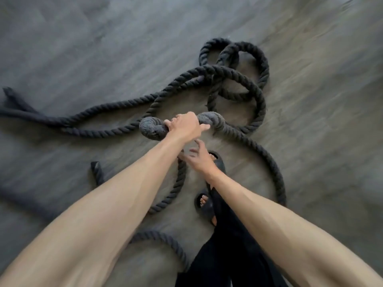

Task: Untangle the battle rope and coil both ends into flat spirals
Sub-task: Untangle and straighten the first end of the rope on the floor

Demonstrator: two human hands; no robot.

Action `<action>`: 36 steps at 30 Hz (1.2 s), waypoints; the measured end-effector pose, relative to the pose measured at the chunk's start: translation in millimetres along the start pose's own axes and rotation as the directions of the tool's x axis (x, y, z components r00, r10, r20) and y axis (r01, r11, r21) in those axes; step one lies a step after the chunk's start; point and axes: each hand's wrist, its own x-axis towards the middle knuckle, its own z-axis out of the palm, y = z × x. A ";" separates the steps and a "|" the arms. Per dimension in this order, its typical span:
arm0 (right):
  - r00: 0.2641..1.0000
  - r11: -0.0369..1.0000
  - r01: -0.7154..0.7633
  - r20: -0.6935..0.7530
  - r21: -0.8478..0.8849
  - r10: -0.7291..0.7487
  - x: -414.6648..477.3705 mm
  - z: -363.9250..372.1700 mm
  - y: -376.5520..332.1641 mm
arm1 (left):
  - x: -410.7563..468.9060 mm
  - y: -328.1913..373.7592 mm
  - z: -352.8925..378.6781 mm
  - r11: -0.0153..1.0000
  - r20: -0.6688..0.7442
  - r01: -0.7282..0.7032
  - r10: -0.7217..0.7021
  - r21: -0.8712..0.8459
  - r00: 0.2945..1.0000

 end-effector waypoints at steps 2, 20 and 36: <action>0.995 0.918 -0.050 -0.064 0.392 0.082 20.2 3.8 -25.4 | 6.5 -5.2 -8.5 0.999 0.080 0.004 0.000 -0.046 0.997; 0.820 0.659 -0.022 -0.364 0.751 0.442 74.2 45.1 -97.8 | -10.8 -166.0 -21.6 0.737 -0.450 -0.264 -0.061 -0.622 0.891; 0.916 0.660 -0.061 -0.220 0.749 0.334 178.5 134.7 117.3 | 60.9 -389.1 306.7 0.990 0.220 0.058 -0.086 0.132 0.972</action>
